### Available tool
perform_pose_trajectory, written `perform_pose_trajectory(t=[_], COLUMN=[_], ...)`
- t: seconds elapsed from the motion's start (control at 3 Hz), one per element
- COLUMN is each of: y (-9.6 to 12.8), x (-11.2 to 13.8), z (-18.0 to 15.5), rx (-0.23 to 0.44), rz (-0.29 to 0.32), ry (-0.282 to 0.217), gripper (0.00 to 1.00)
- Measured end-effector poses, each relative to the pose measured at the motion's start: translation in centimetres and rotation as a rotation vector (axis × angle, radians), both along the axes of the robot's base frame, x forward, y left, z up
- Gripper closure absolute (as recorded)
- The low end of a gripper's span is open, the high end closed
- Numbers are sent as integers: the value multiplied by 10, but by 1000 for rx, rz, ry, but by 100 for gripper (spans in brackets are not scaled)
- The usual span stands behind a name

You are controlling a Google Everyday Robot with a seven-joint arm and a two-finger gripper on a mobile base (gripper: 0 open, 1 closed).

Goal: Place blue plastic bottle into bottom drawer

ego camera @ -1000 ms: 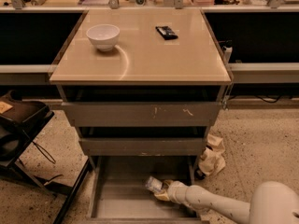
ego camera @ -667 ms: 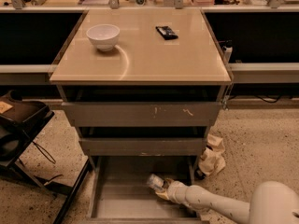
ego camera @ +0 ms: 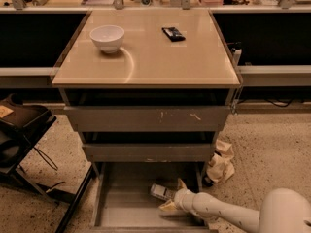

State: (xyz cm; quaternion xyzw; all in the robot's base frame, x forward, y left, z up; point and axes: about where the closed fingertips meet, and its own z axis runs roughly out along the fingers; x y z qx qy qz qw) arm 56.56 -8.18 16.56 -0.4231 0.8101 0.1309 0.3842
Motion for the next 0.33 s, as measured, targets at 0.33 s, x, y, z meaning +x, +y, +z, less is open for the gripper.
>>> perform_pose_trajectory(t=[0.33], y=[0], x=[0], z=[0], rx=[0], rz=[0], ry=[0], gripper=[0])
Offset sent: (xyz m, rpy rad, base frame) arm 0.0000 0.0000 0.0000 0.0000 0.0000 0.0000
